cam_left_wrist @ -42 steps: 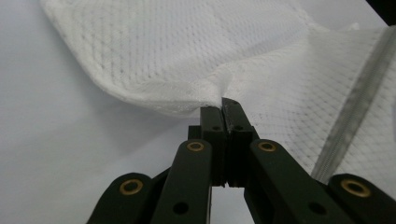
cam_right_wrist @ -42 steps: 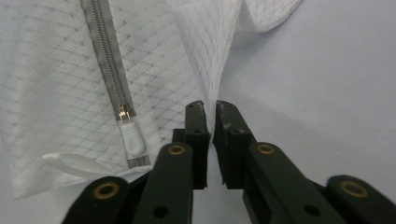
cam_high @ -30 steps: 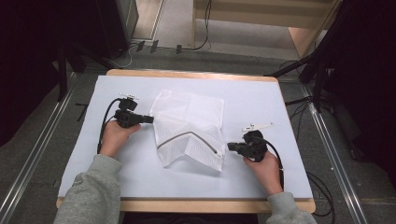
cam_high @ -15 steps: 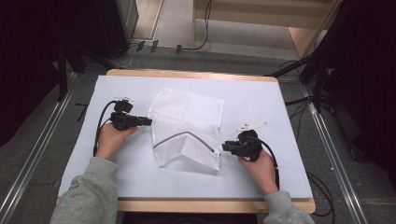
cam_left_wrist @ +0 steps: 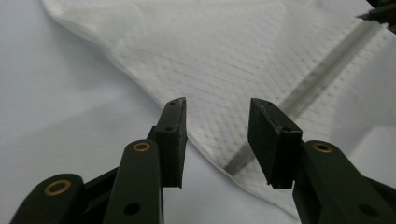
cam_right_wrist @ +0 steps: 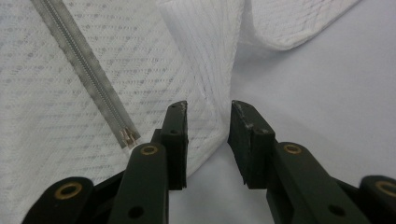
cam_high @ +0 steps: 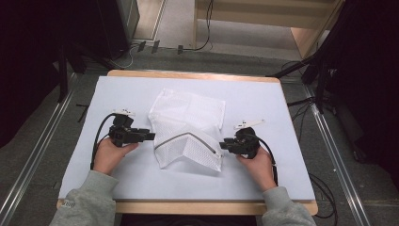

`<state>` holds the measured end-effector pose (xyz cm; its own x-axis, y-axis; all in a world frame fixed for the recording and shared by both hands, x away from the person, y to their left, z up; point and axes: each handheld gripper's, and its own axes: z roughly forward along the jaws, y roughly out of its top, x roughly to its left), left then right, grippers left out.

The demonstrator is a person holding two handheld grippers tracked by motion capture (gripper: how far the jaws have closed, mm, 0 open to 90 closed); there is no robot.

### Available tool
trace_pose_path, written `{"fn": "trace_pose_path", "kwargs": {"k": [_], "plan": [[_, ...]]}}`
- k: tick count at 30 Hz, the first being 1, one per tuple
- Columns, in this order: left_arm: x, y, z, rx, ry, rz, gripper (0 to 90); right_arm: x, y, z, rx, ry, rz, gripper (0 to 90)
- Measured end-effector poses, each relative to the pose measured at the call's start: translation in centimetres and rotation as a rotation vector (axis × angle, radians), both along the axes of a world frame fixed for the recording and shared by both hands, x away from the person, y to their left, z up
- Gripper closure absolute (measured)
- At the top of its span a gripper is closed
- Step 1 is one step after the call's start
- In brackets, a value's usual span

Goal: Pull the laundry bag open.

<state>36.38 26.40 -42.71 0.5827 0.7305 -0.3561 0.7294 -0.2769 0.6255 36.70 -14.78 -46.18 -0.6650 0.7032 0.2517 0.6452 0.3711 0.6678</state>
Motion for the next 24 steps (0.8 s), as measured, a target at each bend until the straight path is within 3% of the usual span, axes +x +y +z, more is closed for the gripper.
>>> {"fn": "trace_pose_path", "kwargs": {"k": [5,12,18,21,24], "plan": [[-1.5,-1.5,-0.1,0.011,-0.013,-0.046,53.6,0.3,0.3,0.1,0.002,-0.001,0.006,68.9],[-2.0,-3.4,-1.1,0.020,-0.013,-0.090,42.0,0.7,0.7,0.1,0.005,0.002,0.013,66.9],[-1.3,-4.4,-2.4,0.062,-0.010,-0.089,42.2,0.9,1.1,-0.1,-0.007,-0.002,0.010,64.9],[-1.0,-4.5,-2.8,0.069,-0.004,-0.085,44.2,1.1,1.1,-0.3,-0.013,-0.001,0.008,65.0],[-0.8,-4.4,-3.1,0.062,-0.026,-0.079,47.2,1.3,1.2,-0.5,-0.025,0.004,-0.004,65.0]]}}
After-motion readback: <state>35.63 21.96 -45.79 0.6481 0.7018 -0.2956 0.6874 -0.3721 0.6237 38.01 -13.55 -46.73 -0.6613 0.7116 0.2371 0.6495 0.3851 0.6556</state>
